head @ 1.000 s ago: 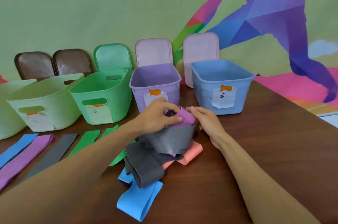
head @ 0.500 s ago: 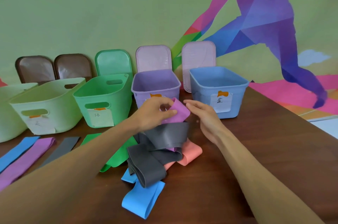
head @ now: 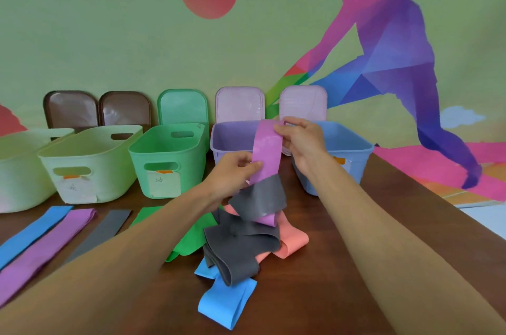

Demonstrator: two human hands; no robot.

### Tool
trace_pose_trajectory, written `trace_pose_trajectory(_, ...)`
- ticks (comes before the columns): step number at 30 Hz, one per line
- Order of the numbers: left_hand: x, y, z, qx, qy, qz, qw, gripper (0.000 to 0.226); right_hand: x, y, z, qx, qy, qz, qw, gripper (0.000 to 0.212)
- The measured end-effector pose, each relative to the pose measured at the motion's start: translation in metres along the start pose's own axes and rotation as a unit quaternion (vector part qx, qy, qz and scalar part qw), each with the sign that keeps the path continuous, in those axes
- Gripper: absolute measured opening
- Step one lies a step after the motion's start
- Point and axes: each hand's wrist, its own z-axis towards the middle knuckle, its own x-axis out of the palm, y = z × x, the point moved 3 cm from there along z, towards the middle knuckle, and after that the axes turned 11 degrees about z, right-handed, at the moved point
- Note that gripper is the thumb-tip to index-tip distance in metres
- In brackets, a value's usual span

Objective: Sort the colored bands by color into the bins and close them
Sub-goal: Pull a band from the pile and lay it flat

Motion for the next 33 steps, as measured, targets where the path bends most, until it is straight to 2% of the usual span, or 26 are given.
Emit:
trace_pose_trajectory(3, 0.002, 0.004, -0.001, -0.017, 0.022, 0.024, 0.999, 0.015, 0.011, 0.010, 0.002, -0.053, -0.004, -0.058, 0.997, 0.028)
trace_pose_trajectory(7, 0.004, 0.000, -0.003, -0.015, 0.045, 0.041, 0.998, 0.023, 0.016, 0.025, 0.001, -0.117, -0.022, -0.127, 0.985, 0.023)
trace_pose_trajectory(12, -0.013, -0.016, 0.009, 0.001, -0.010, 0.074, 0.997, 0.025, 0.012, 0.037, 0.002, -0.087, -0.032, -0.060, 0.994, 0.020)
trace_pose_trajectory(16, -0.016, -0.013, 0.013, -0.012, 0.008, 0.132, 0.991, 0.026, 0.014, 0.044, -0.006, -0.077, -0.031, -0.053, 0.995, 0.022)
trace_pose_trajectory(18, -0.018, -0.017, 0.015, 0.004, -0.011, 0.136, 0.991, 0.025, 0.015, 0.047, -0.005, -0.089, -0.051, -0.045, 0.994, 0.028)
trace_pose_trajectory(22, -0.019, -0.024, 0.017, 0.048, -0.034, 0.262, 0.963, 0.025, 0.012, 0.050, -0.005, -0.102, -0.072, -0.075, 0.989, 0.022)
trace_pose_trajectory(24, -0.023, -0.024, 0.019, 0.045, -0.060, 0.274, 0.959, 0.026, 0.010, 0.051, -0.007, -0.097, -0.070, -0.080, 0.990, 0.019)
trace_pose_trajectory(27, -0.033, -0.031, 0.018, 0.043, -0.138, 0.241, 0.960, 0.028, 0.008, 0.057, -0.008, -0.102, -0.079, -0.048, 0.990, 0.016)
trace_pose_trajectory(29, -0.039, -0.035, 0.018, 0.052, -0.183, 0.182, 0.965, 0.029, 0.009, 0.061, -0.009, -0.106, -0.078, 0.013, 0.991, 0.017)
trace_pose_trajectory(31, -0.039, -0.037, 0.017, 0.052, -0.158, 0.163, 0.972, 0.032, 0.012, 0.064, -0.009, -0.106, -0.075, 0.084, 0.988, 0.019)
trace_pose_trajectory(33, -0.032, -0.033, 0.018, 0.041, -0.096, 0.205, 0.973, 0.035, 0.015, 0.063, -0.009, -0.113, -0.081, 0.114, 0.984, 0.017)
